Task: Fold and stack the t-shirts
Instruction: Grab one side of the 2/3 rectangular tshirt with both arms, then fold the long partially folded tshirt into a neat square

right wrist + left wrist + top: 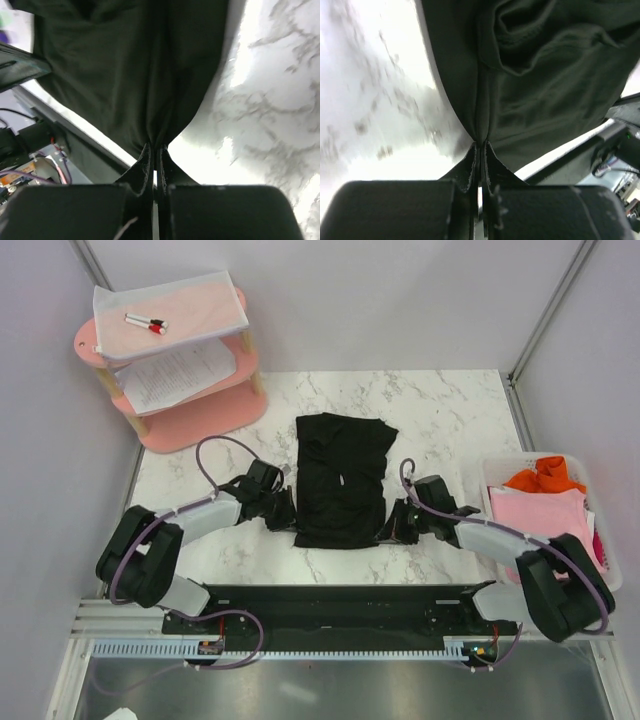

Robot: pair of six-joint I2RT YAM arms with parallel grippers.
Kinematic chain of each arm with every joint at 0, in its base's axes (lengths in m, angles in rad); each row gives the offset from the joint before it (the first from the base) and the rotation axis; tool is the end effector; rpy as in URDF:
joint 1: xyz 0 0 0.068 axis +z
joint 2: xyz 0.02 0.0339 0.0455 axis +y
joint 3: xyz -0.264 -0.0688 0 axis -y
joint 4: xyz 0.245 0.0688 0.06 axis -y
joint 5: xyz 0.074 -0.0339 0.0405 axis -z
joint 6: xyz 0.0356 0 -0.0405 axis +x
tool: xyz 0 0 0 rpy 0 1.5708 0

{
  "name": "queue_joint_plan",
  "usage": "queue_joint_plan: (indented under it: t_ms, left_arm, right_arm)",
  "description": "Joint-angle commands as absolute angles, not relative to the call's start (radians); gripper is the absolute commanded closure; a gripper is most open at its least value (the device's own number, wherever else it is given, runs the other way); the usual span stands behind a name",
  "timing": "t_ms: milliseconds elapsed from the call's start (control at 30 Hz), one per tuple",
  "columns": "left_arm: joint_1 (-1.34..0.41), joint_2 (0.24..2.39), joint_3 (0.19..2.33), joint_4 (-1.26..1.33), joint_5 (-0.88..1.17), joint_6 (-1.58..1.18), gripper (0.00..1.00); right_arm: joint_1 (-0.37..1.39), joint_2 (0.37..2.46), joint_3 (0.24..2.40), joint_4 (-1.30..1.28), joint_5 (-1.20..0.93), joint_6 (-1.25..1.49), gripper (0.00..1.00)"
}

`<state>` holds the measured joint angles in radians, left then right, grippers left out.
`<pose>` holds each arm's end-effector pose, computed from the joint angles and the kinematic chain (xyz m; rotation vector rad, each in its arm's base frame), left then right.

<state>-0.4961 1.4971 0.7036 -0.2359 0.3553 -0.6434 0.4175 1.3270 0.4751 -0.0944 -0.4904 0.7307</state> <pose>0.2320 -0.1396 0.1522 -0.0658 2.7586 -0.8292 0.1983 0.1063 0.1393 0.2049 2.6913 1.0369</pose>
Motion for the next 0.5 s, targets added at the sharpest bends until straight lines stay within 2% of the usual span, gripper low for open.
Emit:
queue_joint_plan:
  t_ms: [0, 167, 467]
  left_arm:
    - [-0.499, 1.355, 0.71, -0.356, 0.394, -0.655, 0.98]
    - [-0.499, 1.295, 0.842, -0.428, 0.376, -0.643, 0.98]
    - [-0.454, 1.446, 1.155, -0.492, 0.324, -0.594, 0.98]
  right_arm:
    - [0.423, 1.127, 0.494, -0.142, -0.469, 0.77, 1.0]
    - [0.423, 1.072, 0.619, -0.183, -0.398, 0.733, 1.0]
    - [0.414, 1.254, 0.856, -0.143, -0.279, 0.652, 1.0]
